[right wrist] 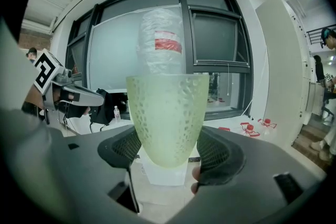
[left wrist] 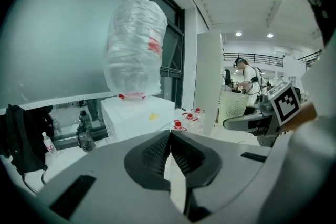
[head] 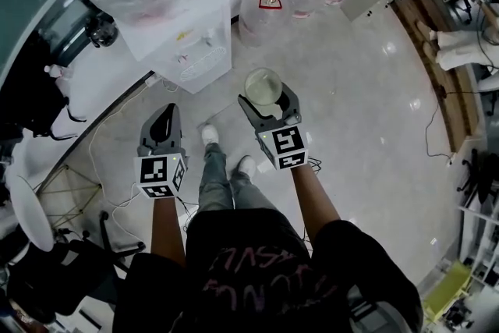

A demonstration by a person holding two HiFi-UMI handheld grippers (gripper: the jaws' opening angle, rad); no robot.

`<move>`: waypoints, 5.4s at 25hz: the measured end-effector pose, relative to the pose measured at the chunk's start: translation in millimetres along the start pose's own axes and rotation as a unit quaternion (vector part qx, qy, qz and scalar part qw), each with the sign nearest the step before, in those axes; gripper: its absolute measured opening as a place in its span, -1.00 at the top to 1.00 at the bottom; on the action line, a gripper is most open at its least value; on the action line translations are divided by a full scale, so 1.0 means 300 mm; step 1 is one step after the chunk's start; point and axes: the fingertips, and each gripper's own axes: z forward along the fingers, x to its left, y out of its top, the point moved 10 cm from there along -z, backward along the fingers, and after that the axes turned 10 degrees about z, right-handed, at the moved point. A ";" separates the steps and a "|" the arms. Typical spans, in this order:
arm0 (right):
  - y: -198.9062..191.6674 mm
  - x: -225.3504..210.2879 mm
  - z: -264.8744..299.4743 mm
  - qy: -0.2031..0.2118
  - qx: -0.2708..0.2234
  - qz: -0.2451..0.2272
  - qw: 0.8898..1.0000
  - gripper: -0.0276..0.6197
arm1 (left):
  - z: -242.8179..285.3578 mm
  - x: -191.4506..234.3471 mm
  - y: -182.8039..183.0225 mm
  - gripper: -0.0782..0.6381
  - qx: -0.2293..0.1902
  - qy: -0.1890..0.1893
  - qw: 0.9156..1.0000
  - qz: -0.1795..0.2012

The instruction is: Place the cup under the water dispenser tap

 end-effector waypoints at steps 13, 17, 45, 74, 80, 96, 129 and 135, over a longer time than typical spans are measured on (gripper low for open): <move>-0.181 -0.052 0.258 0.004 0.028 -0.007 1.000 -0.13 | 0.225 0.079 -0.188 0.74 0.008 -0.006 1.000 -0.013; -0.250 -0.076 0.336 0.004 0.035 0.002 0.999 -0.13 | 0.289 0.098 -0.265 0.74 0.015 -0.007 1.000 -0.013; -0.719 -0.244 0.858 0.016 0.040 -0.006 0.999 -0.13 | 0.699 0.141 -0.810 0.74 0.039 -0.001 0.999 -0.028; -0.884 -0.276 1.249 0.042 0.046 -0.032 0.998 -0.13 | 0.862 0.178 -1.069 0.74 0.056 -0.002 0.997 -0.044; -0.884 -0.259 1.267 0.044 0.048 -0.037 0.997 -0.13 | 0.853 0.198 -1.083 0.74 0.064 -0.005 0.997 -0.037; -0.880 -0.254 1.274 0.054 0.049 -0.027 0.997 -0.18 | 0.842 0.203 -1.078 0.74 0.067 -0.008 0.997 -0.045; -0.712 -0.246 0.803 -0.010 0.027 0.023 0.999 0.09 | 0.616 0.058 -0.815 0.74 0.076 -0.022 0.995 -0.052; -0.600 -0.187 0.691 -0.019 0.018 0.027 0.999 0.28 | 0.521 0.059 -0.703 0.74 0.071 -0.023 0.996 -0.040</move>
